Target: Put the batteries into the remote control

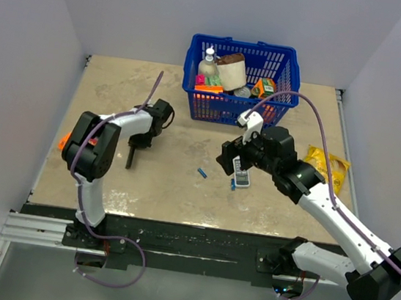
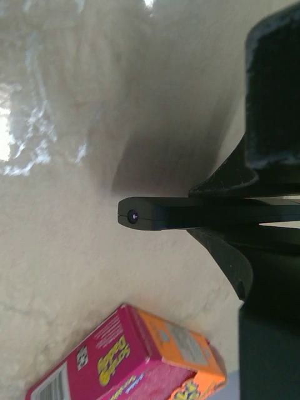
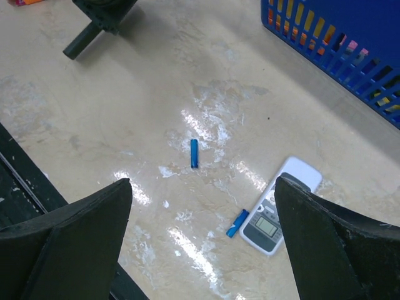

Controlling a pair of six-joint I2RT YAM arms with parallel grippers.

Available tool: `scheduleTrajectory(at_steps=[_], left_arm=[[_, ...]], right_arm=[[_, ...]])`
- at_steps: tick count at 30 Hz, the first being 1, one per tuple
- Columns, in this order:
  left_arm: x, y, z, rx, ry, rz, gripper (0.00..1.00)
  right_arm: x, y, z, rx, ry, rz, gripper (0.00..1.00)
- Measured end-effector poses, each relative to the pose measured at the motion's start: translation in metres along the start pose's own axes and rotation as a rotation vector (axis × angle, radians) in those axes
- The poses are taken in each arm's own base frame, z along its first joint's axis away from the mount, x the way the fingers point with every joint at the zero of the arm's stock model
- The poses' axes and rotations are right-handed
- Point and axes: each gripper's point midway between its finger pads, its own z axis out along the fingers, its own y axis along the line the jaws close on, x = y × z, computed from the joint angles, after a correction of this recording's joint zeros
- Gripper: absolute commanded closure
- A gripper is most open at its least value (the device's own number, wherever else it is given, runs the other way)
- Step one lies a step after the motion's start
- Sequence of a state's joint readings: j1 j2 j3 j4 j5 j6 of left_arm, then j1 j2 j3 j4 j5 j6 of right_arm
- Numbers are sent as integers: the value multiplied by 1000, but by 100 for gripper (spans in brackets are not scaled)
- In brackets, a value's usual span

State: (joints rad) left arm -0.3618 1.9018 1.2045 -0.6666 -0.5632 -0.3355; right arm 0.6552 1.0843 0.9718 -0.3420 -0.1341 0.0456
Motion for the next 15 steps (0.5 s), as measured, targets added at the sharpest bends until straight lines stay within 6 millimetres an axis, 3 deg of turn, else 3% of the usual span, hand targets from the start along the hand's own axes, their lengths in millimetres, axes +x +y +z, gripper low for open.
scheduleTrajectory(at_steps=[2,5,15], left_arm=[[-5,8,6,-57,3,28,95],[-10,13,10,-106,16,62,85],[-6,7,2,-85,40,96,60]], right_arm=[[3,-2,-2,14,4,1,2],[6,-6,-6,37,9,1,2],[9,-16,-15,101,12,-3,2]])
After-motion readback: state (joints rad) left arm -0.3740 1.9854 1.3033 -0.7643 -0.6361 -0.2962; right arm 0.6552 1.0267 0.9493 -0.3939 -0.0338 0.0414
